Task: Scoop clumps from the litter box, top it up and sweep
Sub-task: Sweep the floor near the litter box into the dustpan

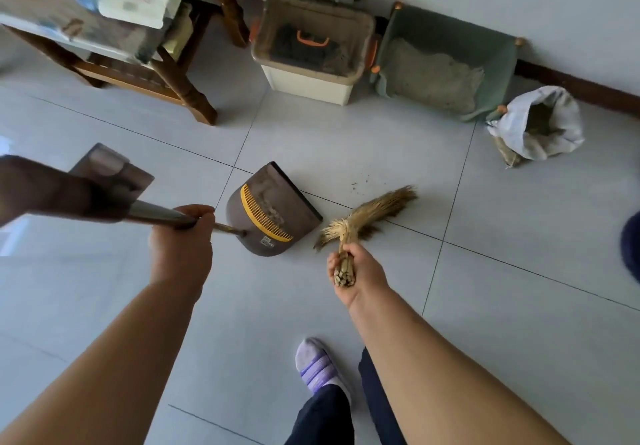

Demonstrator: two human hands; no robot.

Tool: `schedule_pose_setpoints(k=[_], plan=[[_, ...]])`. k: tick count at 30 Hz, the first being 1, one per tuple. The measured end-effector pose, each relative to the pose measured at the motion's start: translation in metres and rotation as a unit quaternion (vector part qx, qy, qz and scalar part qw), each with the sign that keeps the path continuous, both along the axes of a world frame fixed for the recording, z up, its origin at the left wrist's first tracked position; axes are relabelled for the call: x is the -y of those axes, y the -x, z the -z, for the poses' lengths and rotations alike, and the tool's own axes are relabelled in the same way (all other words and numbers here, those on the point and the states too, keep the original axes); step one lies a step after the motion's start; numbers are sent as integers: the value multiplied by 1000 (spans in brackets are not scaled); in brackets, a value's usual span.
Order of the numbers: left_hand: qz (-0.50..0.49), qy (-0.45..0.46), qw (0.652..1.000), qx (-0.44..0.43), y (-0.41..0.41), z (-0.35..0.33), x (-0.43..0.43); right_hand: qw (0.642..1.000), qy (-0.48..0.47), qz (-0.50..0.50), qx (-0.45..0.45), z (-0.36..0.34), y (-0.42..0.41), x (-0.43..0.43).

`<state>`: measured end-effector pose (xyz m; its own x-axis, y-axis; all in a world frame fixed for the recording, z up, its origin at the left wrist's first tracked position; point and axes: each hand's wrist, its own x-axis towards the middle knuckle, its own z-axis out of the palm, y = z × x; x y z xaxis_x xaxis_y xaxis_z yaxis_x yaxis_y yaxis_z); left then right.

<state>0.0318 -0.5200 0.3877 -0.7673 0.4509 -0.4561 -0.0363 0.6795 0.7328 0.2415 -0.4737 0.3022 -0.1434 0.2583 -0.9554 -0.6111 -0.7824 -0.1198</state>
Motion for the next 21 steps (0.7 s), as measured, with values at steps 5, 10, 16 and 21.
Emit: schedule_pose_setpoints(k=[5,10,16,21], plan=[[-14,5,1000,4,-5,-9,-5,999,-30,-35,7,-26,-19,-33],[-33,25,999,18,-16,-11,-21,976,-22,-199,82,-55,-67,-78],[-50,44,997,43,-33,-1,-45,752,-101,-571,312,-23,-115,-159],[-47,55,996,53,-52,14,-59,601,-95,-720,333,33,-125,-187]])
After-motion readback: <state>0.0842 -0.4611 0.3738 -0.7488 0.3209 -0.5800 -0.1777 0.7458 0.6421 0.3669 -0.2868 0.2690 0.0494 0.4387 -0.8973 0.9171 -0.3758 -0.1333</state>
